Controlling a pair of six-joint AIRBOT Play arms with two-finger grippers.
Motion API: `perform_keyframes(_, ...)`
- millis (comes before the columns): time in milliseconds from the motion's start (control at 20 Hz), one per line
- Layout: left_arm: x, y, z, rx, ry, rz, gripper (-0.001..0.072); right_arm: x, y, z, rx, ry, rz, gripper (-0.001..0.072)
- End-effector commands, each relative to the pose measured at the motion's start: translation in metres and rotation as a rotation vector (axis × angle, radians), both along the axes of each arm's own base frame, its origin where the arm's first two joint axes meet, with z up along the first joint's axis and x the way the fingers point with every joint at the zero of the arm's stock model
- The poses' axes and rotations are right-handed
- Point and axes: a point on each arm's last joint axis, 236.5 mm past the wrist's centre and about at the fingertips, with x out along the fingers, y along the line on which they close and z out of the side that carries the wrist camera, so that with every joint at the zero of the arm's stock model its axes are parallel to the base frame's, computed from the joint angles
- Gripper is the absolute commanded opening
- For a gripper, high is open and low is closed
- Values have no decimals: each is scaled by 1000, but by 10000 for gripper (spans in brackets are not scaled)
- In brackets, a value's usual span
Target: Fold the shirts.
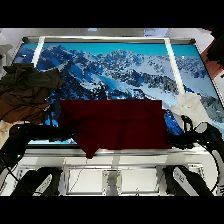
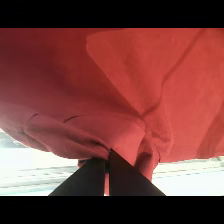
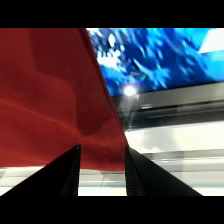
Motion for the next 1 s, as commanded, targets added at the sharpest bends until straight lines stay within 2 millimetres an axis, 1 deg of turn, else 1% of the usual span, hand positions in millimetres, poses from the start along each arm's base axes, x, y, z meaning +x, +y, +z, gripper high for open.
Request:
perform_keyframes(0, 0, 0, 0, 0, 0, -1, 11, -2, 4, -3, 21, 14, -1, 338)
perform_keyframes(100, 0, 0, 0, 0, 0, -2, 11, -5, 3, -7, 19, 36, 9, 338)
perform_keyframes(200, 0, 0, 0, 0, 1, -2, 11, 0, -7, -7, -18, 22, 23, 339)
perform_keyframes(400, 0, 0, 0, 0, 1, -1, 11, 25, -30, 13, -95, -40, 47, 338)
perform_keyframes(450, 0, 0, 0, 0, 1, -1, 11, 28, -35, 16, -114, -46, 49, 339)
perform_keyframes(500, 0, 0, 0, 0, 0, -1, 11, 27, -37, 15, -124, -40, 54, 339)
perform_keyframes(650, 0, 0, 0, 0, 0, -1, 11, 12, -32, 8, -110, 5, 61, 338)
perform_keyframes(800, 0, 0, 0, 0, 1, -1, 11, -11, -22, -3, -69, 87, 69, 338)
perform_keyframes(850, 0, 0, 0, 0, 1, -1, 11, -13, -18, -5, -54, 91, 65, 338)
perform_keyframes(950, 0, 0, 0, 0, 0, -1, 12, -10, -4, -5, 3, 73, 57, 338)
